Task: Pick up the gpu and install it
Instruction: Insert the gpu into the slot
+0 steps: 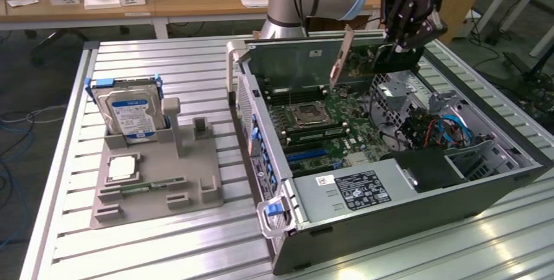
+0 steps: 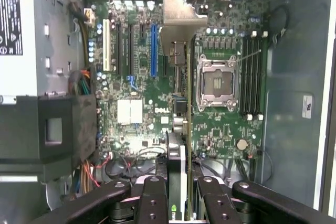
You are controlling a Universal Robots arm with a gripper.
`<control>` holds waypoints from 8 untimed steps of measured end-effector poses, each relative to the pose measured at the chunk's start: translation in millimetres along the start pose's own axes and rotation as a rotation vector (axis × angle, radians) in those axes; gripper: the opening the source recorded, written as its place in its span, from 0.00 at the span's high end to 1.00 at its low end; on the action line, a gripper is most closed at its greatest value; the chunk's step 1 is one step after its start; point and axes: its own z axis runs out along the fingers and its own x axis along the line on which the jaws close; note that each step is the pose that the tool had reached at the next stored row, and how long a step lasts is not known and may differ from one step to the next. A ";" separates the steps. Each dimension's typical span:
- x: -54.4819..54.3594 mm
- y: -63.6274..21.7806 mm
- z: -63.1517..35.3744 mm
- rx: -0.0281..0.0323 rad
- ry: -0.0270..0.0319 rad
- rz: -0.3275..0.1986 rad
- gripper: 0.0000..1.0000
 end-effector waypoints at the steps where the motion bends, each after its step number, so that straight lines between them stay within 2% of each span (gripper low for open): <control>1: 0.1 2.7 0.0 0.0000 0.0001 0.003 0.73; 6: 0.2 12.5 0.0 0.0005 0.0004 0.015 0.73; 8: 0.2 13.8 0.0 0.0006 0.0005 0.017 0.73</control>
